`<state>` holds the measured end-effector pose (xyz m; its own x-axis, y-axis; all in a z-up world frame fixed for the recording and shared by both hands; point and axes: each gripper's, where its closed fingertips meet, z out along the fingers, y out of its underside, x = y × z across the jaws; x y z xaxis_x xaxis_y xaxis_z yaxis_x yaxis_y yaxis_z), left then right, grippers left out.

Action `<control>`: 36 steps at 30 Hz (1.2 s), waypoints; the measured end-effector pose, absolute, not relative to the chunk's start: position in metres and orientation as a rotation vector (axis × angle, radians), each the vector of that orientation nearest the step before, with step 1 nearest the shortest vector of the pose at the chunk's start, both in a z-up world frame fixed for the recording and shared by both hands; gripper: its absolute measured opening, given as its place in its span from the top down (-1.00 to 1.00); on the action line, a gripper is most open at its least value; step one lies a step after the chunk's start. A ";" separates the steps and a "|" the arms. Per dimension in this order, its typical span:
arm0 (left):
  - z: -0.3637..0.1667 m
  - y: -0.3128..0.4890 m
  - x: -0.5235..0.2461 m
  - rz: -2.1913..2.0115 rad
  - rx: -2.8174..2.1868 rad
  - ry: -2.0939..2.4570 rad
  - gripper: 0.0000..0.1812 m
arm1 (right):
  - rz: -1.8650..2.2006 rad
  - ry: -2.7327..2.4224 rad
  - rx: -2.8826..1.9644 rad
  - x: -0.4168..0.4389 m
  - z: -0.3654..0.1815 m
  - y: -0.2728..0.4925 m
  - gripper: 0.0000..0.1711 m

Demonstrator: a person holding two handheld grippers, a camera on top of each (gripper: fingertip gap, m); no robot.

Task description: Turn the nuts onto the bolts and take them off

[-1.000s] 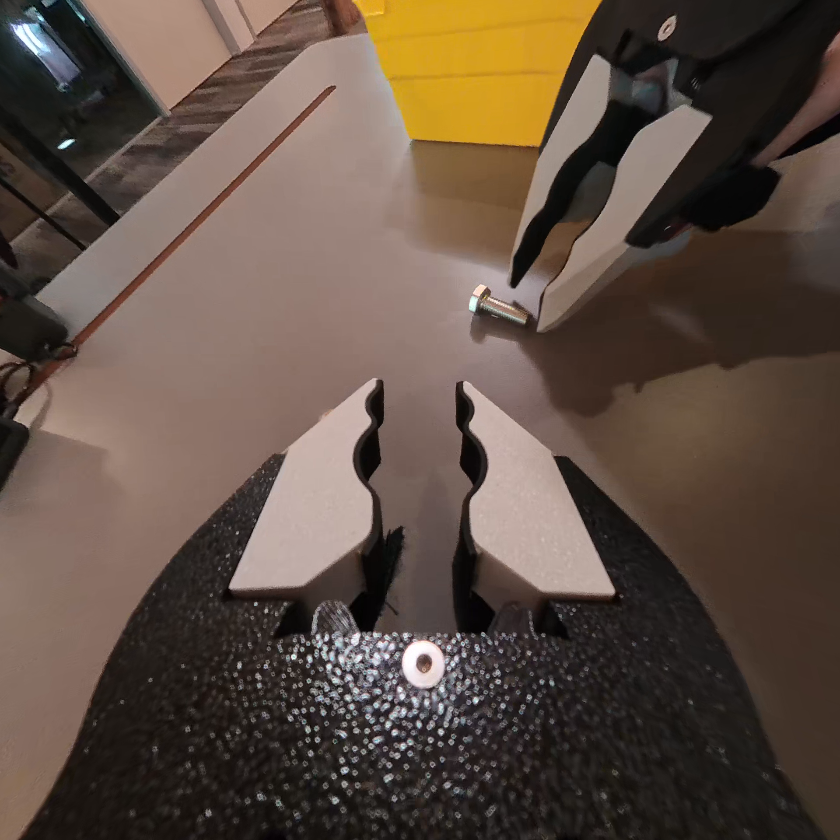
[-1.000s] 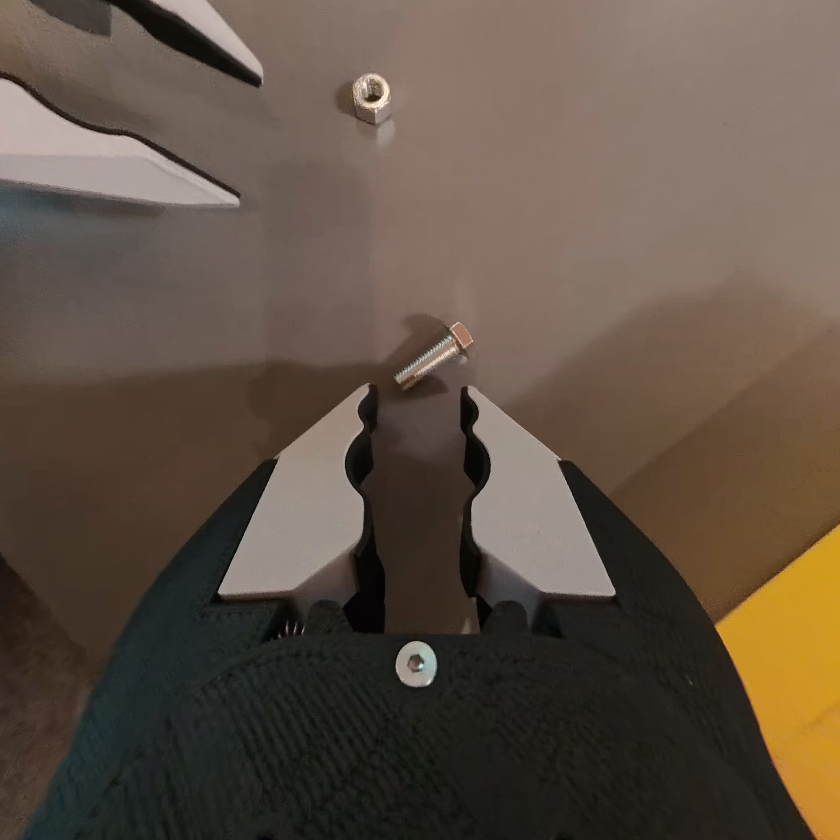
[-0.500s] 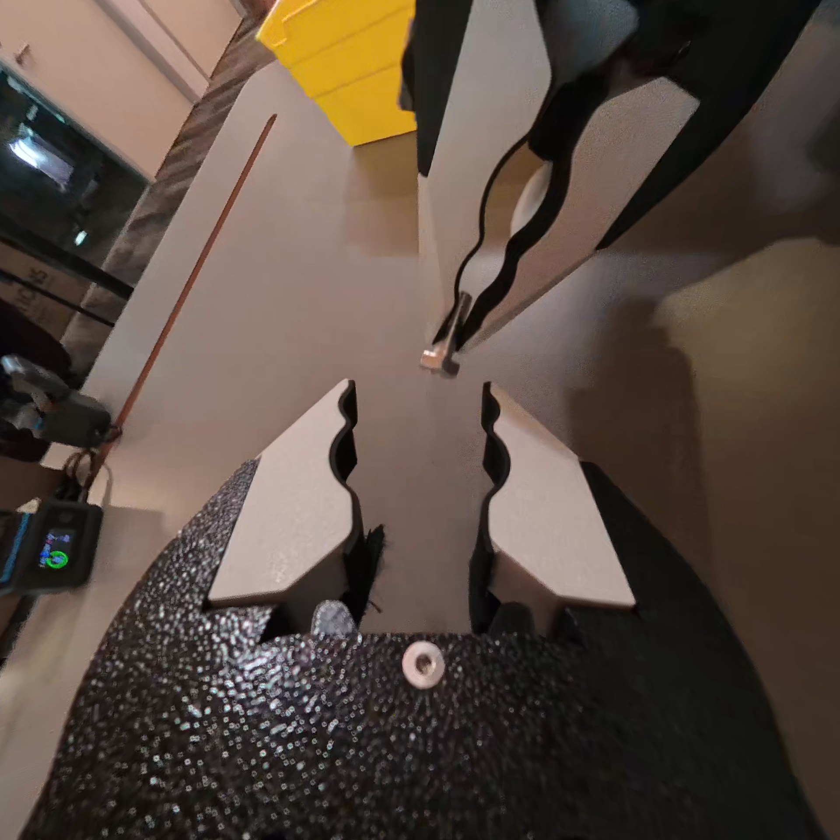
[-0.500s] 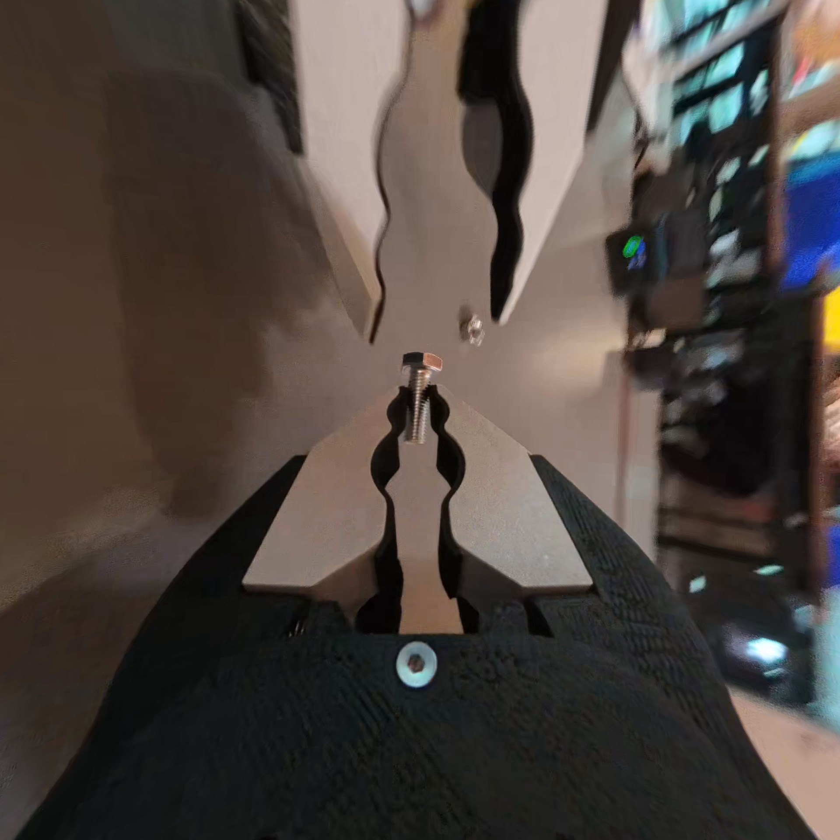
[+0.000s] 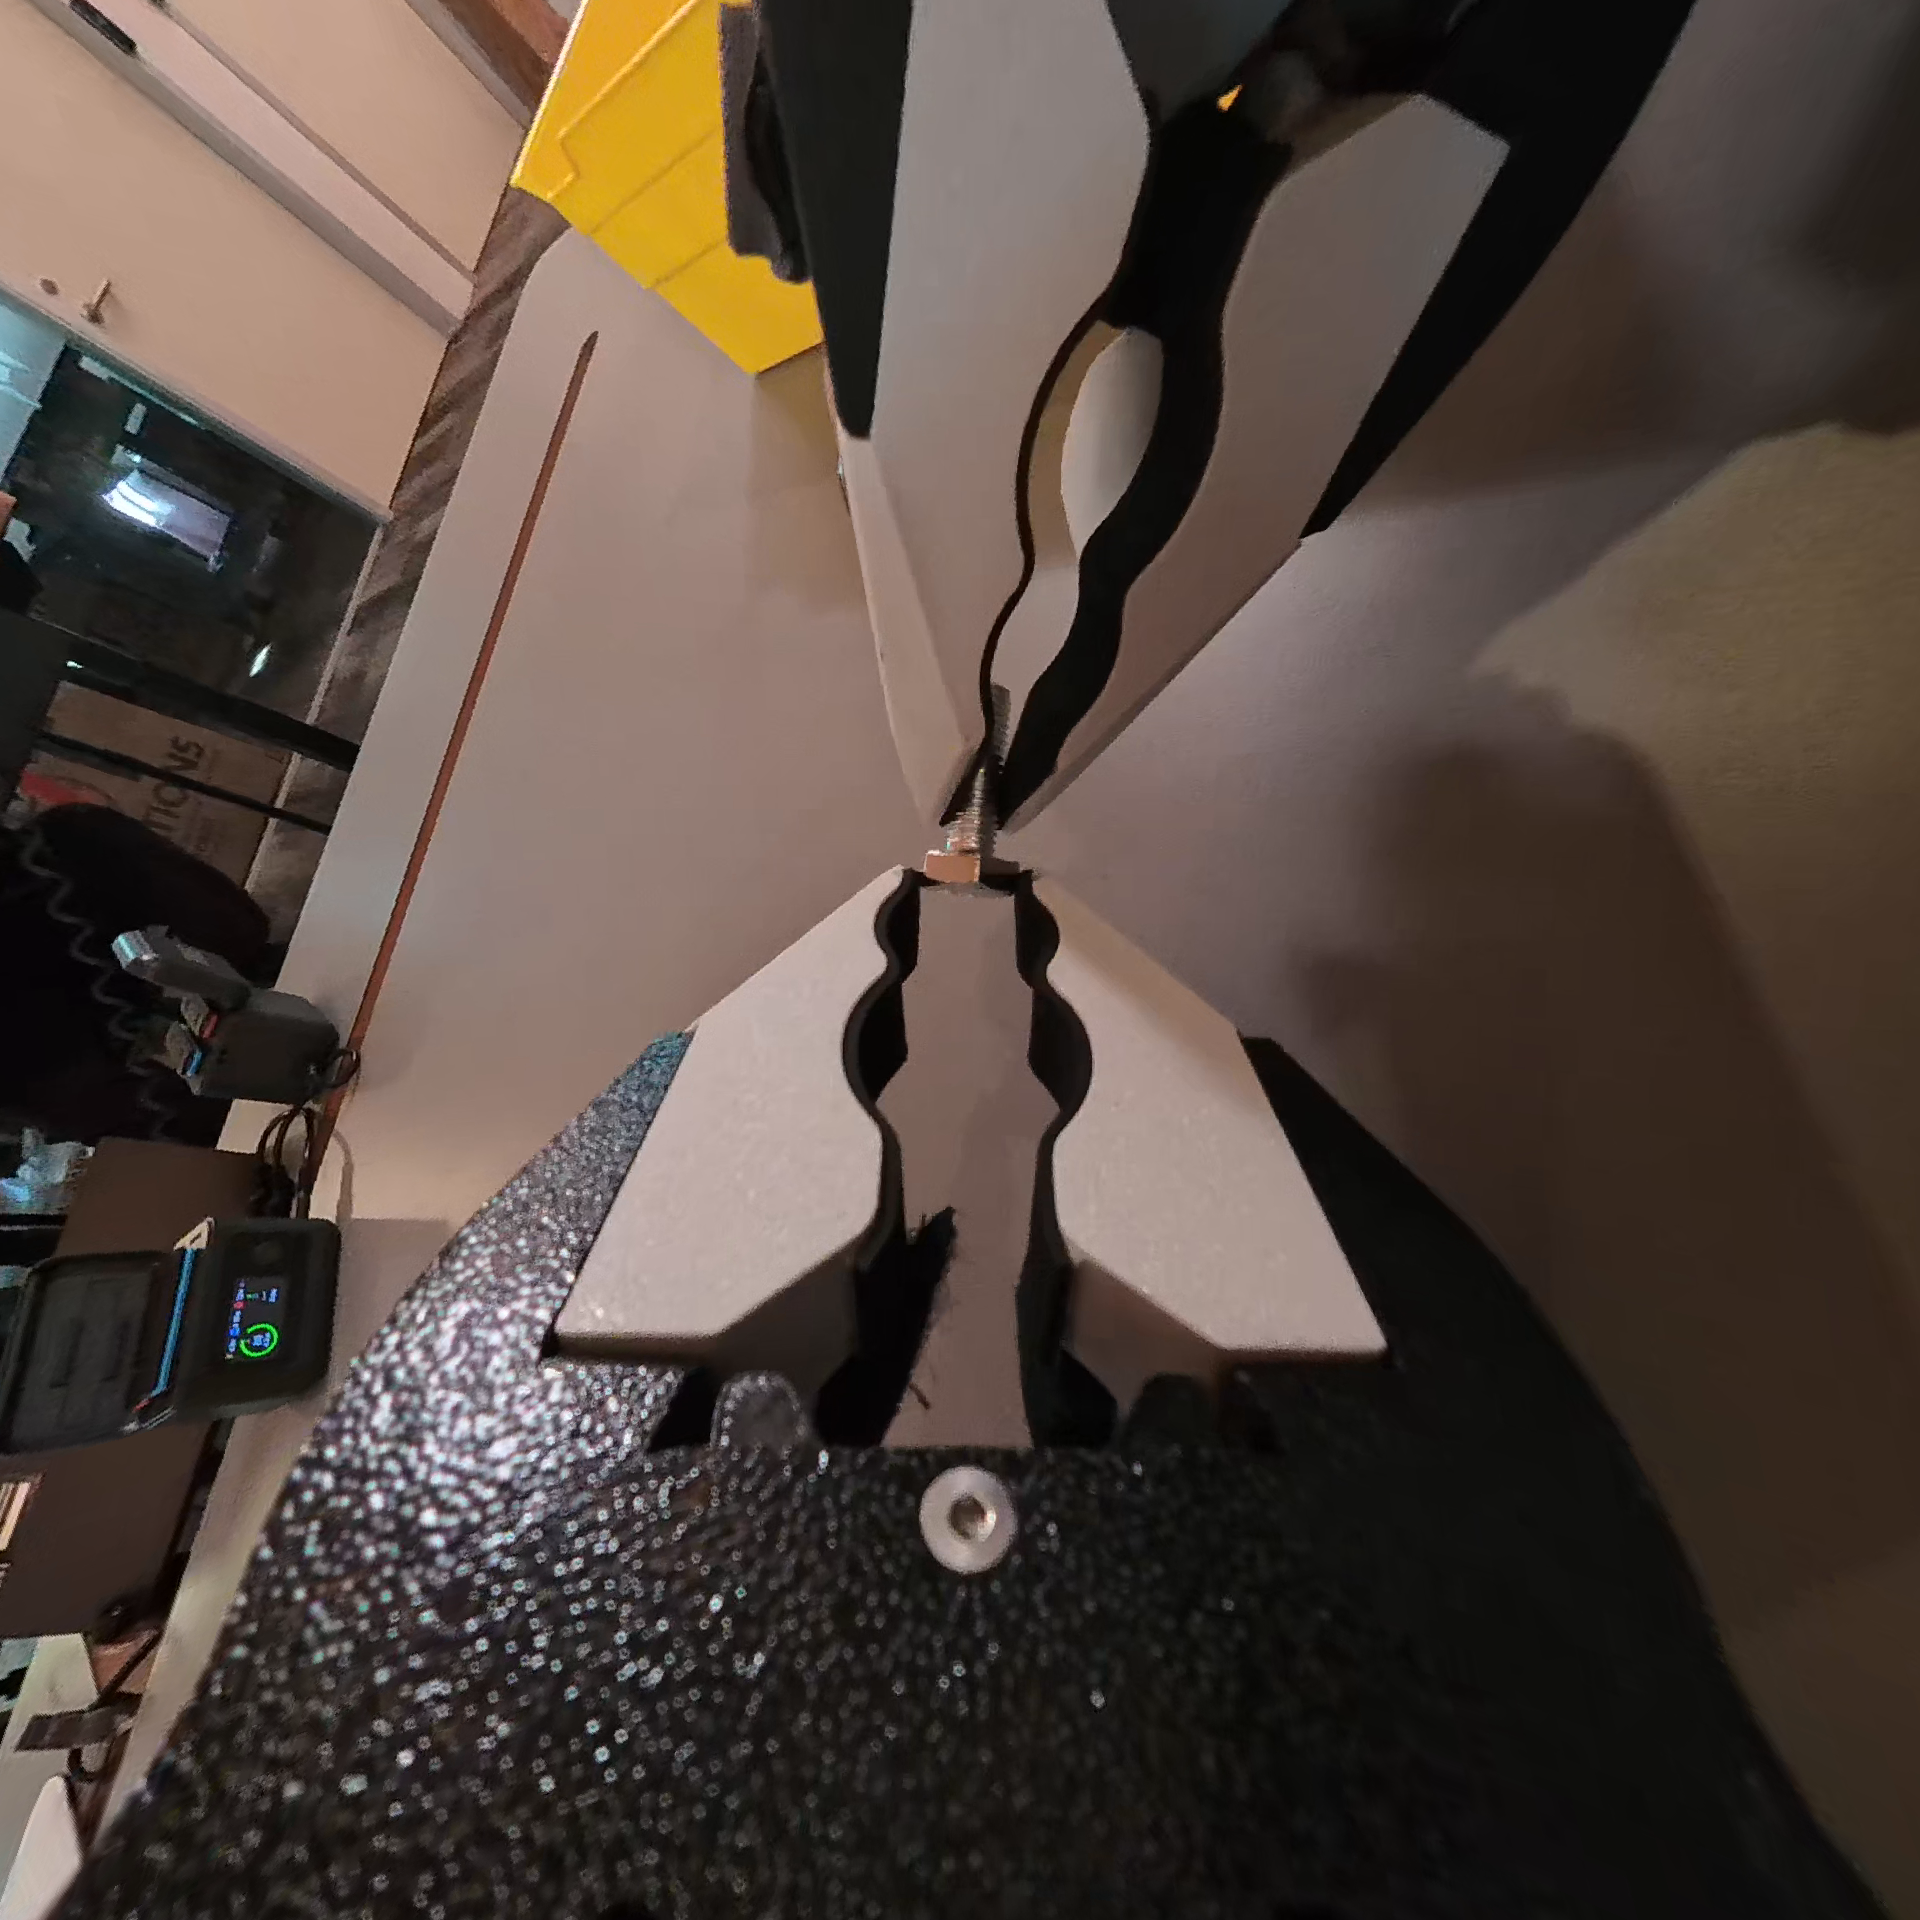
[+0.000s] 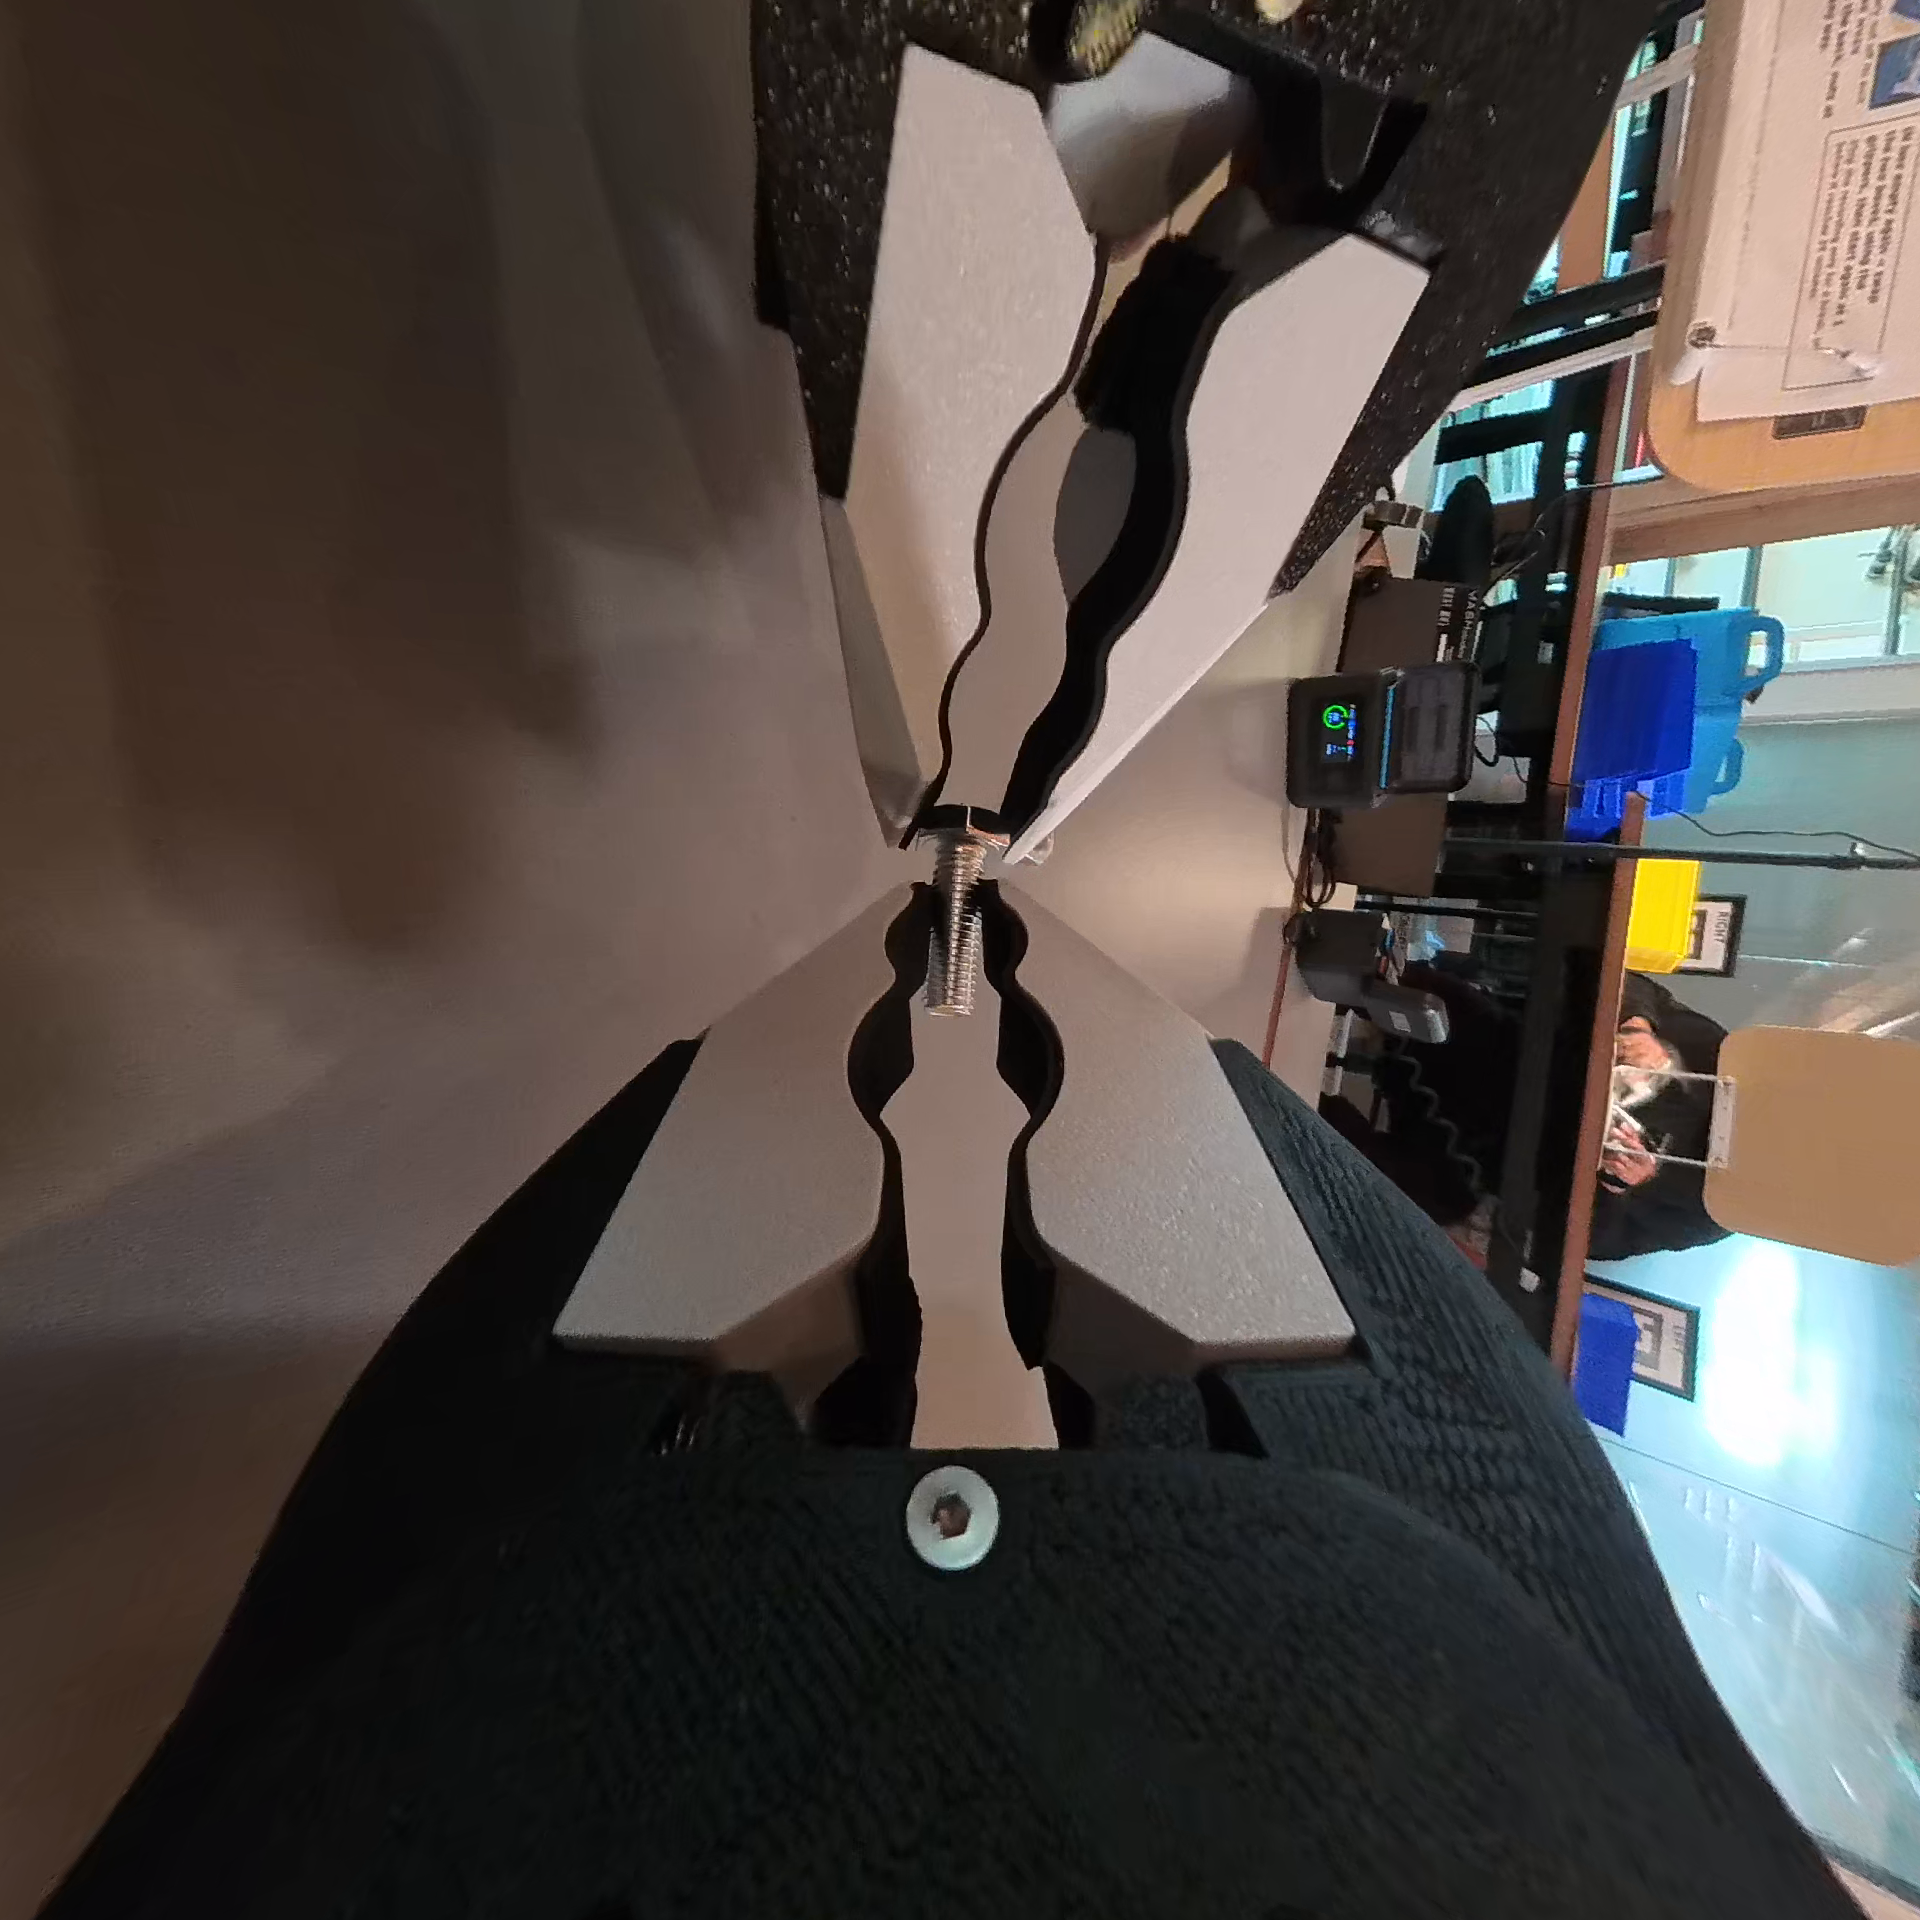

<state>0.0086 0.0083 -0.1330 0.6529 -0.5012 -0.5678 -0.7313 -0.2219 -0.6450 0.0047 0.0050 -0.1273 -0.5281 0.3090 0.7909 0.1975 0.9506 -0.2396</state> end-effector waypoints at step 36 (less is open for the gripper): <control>-0.076 -0.004 0.001 -0.266 -1.599 0.502 0.83 | 1.531 -1.755 -0.856 -0.012 -0.047 -0.023 0.91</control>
